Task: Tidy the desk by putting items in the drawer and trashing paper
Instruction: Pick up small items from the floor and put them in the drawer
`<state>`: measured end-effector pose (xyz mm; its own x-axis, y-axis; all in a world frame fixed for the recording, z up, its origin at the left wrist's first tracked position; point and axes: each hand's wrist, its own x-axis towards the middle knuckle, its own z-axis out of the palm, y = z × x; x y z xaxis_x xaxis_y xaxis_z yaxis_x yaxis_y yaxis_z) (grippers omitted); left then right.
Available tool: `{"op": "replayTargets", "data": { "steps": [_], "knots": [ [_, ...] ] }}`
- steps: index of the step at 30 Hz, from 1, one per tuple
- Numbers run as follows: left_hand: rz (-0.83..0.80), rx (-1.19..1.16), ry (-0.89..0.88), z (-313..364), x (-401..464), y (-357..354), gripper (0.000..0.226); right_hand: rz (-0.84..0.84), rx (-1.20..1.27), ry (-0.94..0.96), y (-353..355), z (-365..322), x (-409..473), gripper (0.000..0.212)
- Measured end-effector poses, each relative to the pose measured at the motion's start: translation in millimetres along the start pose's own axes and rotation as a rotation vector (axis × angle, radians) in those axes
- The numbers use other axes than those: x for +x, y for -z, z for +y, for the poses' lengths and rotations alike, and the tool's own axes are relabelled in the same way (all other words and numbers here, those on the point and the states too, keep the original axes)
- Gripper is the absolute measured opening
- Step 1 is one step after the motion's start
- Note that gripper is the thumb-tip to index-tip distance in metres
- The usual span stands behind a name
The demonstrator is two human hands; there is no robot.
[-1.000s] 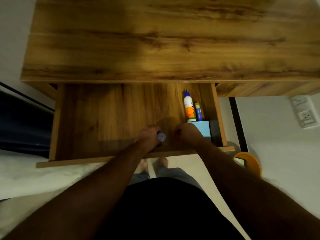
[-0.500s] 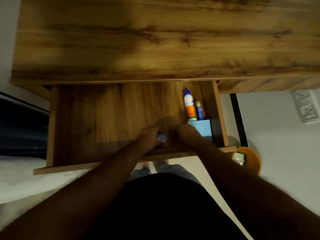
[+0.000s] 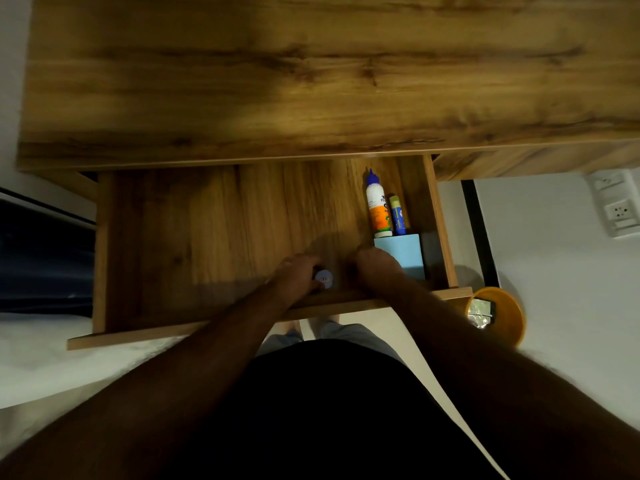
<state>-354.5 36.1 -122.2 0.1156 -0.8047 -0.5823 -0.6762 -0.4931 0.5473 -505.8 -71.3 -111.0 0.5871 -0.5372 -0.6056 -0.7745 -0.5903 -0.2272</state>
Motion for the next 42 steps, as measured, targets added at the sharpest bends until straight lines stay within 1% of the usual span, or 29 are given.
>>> {"op": "replayTargets", "data": {
  "steps": [6, 8, 11, 13, 17, 20, 21, 23, 24, 26, 29, 31, 32, 33, 35, 37, 38, 39, 41, 42],
  "knots": [
    [0.009, -0.015, 0.035, -4, -2, 1, 0.057, 0.029, -0.007, 0.019, 10, 0, -6, 0.032],
    [0.032, -0.024, 0.063, -4, -4, 5, 0.053, 0.038, 0.002, 0.005, 16, 1, -9, 0.033],
    [0.127, -0.092, 0.097, -1, -11, 17, 0.039, 0.062, 0.040, -0.009, 26, -1, -16, 0.037],
    [0.192, -0.196, 0.124, 2, -21, 29, 0.034, 0.107, 0.119, -0.021, 31, -2, -25, 0.035],
    [0.263, -0.389, 0.160, -2, -49, 55, 0.030, 0.229, 0.325, -0.008, 38, -6, -49, 0.025],
    [0.382, -0.532, 0.222, -8, -79, 74, 0.023, 0.318, 0.510, -0.037, 44, -7, -73, 0.018],
    [0.418, -0.650, 0.266, -10, -89, 79, 0.022, 0.336, 0.581, -0.063, 45, -7, -80, 0.014],
    [0.446, -1.071, 0.394, -15, -111, 86, 0.017, 0.312, 0.780, -0.166, 49, -10, -98, 0.005],
    [0.450, -1.274, 0.462, -18, -122, 87, 0.016, 0.272, 0.914, -0.235, 50, -10, -106, 0.008],
    [0.457, -1.542, 0.578, -24, -143, 85, 0.018, 0.154, 1.207, -0.403, 48, -10, -121, 0.020],
    [0.479, -1.751, 0.713, -32, -171, 73, 0.026, 0.005, 1.527, -0.674, 38, -10, -136, 0.039],
    [0.488, -1.874, 0.804, -35, -185, 65, 0.031, -0.027, 1.719, -0.829, 24, -6, -141, 0.053],
    [0.492, -1.932, 0.849, -38, -190, 60, 0.034, -0.038, 1.808, -0.874, 16, -4, -142, 0.064],
    [0.501, -1.978, 0.900, -39, -194, 58, 0.043, -0.054, 1.890, -0.899, 9, -2, -142, 0.075],
    [0.519, -2.041, 1.003, -38, -195, 57, 0.073, -0.057, 2.011, -0.920, 0, -2, -137, 0.093],
    [0.527, -2.064, 1.059, -35, -190, 57, 0.093, 0.009, 2.091, -0.911, -1, -6, -129, 0.097],
    [0.545, -2.062, 1.053, -33, -186, 56, 0.096, 0.052, 2.132, -0.895, 2, -9, -124, 0.095],
    [0.568, -2.036, 1.017, -30, -181, 55, 0.093, 0.081, 2.166, -0.875, 5, -11, -119, 0.094],
    [0.598, -1.959, 0.912, -25, -169, 55, 0.078, 0.087, 2.214, -0.858, 10, -16, -109, 0.095],
    [0.599, -1.955, 0.862, -23, -164, 56, 0.076, 0.089, 2.211, -0.854, 12, -19, -106, 0.093]
  ]
}}
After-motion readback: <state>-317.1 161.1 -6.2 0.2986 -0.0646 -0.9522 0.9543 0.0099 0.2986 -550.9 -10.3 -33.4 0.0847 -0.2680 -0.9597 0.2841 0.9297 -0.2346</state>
